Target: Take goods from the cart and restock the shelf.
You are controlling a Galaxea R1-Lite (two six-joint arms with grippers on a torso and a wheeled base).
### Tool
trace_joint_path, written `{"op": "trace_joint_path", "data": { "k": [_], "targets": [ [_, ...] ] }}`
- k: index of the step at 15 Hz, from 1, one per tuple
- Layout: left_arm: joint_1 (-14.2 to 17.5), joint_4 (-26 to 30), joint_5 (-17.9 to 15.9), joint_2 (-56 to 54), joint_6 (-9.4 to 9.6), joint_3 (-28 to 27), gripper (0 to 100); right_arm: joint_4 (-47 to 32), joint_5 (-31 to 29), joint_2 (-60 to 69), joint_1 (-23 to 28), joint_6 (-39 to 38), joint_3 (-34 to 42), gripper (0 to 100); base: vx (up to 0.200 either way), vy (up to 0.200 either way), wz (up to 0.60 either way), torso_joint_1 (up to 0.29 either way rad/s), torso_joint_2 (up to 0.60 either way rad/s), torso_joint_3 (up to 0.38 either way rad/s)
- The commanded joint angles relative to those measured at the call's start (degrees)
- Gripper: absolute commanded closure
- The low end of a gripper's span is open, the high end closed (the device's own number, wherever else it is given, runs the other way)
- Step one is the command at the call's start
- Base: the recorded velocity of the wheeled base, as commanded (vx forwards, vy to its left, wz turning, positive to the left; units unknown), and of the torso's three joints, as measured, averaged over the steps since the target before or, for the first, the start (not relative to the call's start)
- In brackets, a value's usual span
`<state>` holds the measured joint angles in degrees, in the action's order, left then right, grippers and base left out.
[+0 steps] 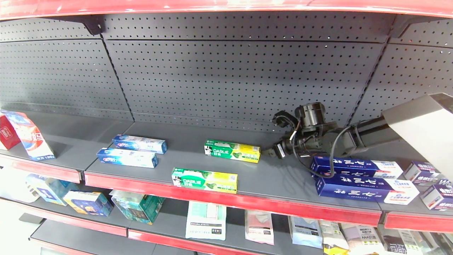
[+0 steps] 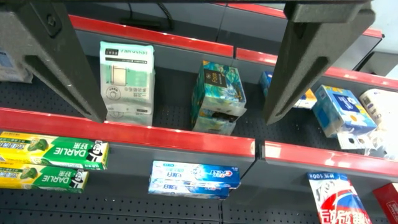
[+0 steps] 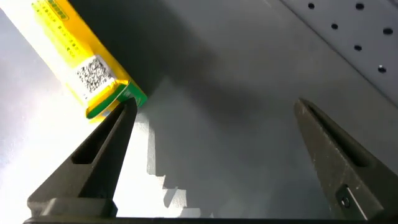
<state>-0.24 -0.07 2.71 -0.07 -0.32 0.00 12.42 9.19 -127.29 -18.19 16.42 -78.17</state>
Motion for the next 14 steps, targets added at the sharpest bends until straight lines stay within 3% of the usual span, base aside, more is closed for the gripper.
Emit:
{"op": "trace_joint_path", "data": {
  "k": [1, 10, 14],
  "targets": [
    [-0.02, -0.01, 0.02, 0.07, -0.03, 0.0, 0, 0.06, 0.04, -0.5, -0.27, 0.01, -0.58, 0, 0.0, 0.0, 0.0, 0.0, 0.0, 0.0],
    [-0.02, -0.01, 0.02, 0.07, -0.03, 0.0, 0, 0.06, -0.05, -0.59, -0.62, -0.07, -1.02, 0, 0.0, 0.0, 0.0, 0.0, 0.0, 0.0],
    [-0.02, -0.01, 0.02, 0.07, -0.03, 0.0, 0, 0.06, -0.4, 8.99, 1.14, -0.34, 6.62, 0, 0.0, 0.0, 0.0, 0.0, 0.0, 0.0]
  ]
}}
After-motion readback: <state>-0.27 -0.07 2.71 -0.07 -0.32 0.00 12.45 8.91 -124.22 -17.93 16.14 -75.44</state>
